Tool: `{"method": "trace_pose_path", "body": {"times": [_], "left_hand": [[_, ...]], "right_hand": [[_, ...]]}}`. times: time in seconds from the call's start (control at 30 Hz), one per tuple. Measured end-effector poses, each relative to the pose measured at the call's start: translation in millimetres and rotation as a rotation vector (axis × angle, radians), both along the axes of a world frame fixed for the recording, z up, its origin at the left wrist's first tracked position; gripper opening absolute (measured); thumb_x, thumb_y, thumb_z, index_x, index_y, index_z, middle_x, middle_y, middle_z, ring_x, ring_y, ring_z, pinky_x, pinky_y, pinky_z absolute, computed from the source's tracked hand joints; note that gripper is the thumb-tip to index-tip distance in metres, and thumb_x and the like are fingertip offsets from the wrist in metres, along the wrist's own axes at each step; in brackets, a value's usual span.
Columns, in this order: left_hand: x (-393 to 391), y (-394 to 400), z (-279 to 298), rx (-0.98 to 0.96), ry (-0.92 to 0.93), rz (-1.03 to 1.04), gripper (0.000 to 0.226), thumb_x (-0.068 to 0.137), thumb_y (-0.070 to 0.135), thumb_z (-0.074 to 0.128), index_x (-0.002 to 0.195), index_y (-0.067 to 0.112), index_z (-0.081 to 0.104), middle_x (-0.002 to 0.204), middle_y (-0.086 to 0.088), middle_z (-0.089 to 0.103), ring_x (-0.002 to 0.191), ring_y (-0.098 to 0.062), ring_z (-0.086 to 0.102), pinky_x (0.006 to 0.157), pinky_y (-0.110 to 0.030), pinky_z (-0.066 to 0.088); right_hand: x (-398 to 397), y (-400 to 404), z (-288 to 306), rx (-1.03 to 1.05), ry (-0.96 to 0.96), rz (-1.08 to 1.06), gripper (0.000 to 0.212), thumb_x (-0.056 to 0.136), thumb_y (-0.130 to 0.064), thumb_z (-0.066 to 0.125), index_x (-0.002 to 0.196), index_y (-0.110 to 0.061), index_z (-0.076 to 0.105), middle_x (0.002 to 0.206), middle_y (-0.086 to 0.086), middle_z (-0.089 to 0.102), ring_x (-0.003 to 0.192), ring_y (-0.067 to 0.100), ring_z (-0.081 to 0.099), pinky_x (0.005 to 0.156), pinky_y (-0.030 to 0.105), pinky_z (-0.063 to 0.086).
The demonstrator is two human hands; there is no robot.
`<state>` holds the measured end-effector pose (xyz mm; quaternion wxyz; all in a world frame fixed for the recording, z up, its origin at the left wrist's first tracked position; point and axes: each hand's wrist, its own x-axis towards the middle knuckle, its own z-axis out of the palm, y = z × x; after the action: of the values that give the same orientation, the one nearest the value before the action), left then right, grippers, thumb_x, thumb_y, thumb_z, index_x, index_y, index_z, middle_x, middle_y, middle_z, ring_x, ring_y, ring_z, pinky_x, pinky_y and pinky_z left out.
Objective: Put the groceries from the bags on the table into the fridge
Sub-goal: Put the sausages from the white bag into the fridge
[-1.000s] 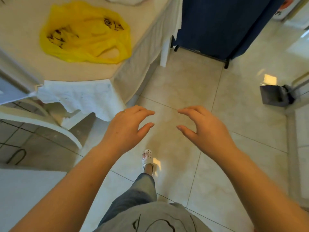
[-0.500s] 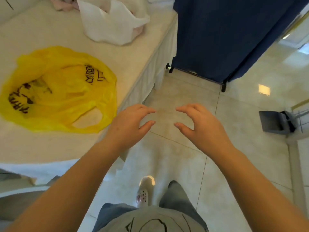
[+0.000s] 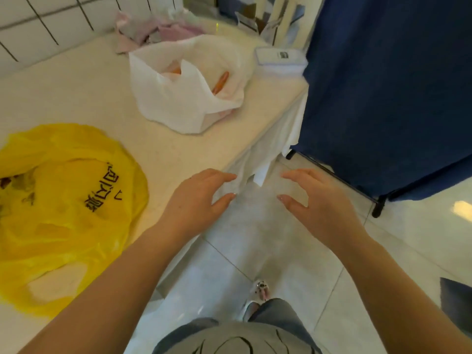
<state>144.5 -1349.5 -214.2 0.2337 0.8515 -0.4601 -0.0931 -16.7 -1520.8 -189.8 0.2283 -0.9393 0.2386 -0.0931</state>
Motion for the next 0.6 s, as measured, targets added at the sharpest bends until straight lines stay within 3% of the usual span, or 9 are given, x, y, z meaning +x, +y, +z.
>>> {"method": "trace_pose_path", "body": {"times": [0.1, 0.27, 0.43, 0.6], "left_hand": [[16, -43, 11, -0.009, -0.002, 0.073, 0.037, 0.092, 0.038, 0.053, 0.127, 0.027, 0.054, 0.120, 0.008, 0.058, 0.109, -0.010, 0.052, 0.085, -0.016, 0.032], [51, -85, 17, -0.053, -0.036, 0.186, 0.035, 0.091, 0.037, 0.056, 0.124, 0.026, 0.057, 0.118, 0.006, 0.061, 0.109, -0.014, 0.056, 0.088, -0.025, 0.040], [100, -127, 24, -0.130, -0.072, 0.256, 0.038, 0.090, 0.033, 0.058, 0.127, 0.023, 0.055, 0.117, 0.007, 0.062, 0.107, -0.012, 0.056, 0.089, -0.025, 0.042], [168, -179, 31, -0.197, -0.061, 0.287, 0.045, 0.090, 0.035, 0.058, 0.133, 0.026, 0.048, 0.118, 0.012, 0.060, 0.109, -0.006, 0.053, 0.086, -0.015, 0.033]], "right_hand": [[32, -51, 10, 0.016, -0.018, 0.064, 0.041, 0.086, -0.034, 0.062, 0.125, -0.030, 0.054, 0.118, -0.015, 0.048, 0.097, -0.005, 0.040, 0.074, 0.008, 0.031], [86, -108, 11, 0.056, -0.026, 0.171, 0.041, 0.086, -0.031, 0.064, 0.125, -0.025, 0.056, 0.124, -0.009, 0.051, 0.099, -0.005, 0.042, 0.074, -0.007, 0.027], [148, -155, 11, 0.030, -0.054, 0.273, 0.042, 0.086, -0.034, 0.063, 0.126, -0.028, 0.054, 0.127, -0.008, 0.050, 0.113, 0.004, 0.048, 0.085, 0.016, 0.042], [217, -205, 19, -0.019, -0.091, 0.301, 0.041, 0.085, -0.031, 0.065, 0.125, -0.024, 0.056, 0.125, -0.006, 0.052, 0.111, 0.008, 0.051, 0.086, 0.019, 0.042]]}}
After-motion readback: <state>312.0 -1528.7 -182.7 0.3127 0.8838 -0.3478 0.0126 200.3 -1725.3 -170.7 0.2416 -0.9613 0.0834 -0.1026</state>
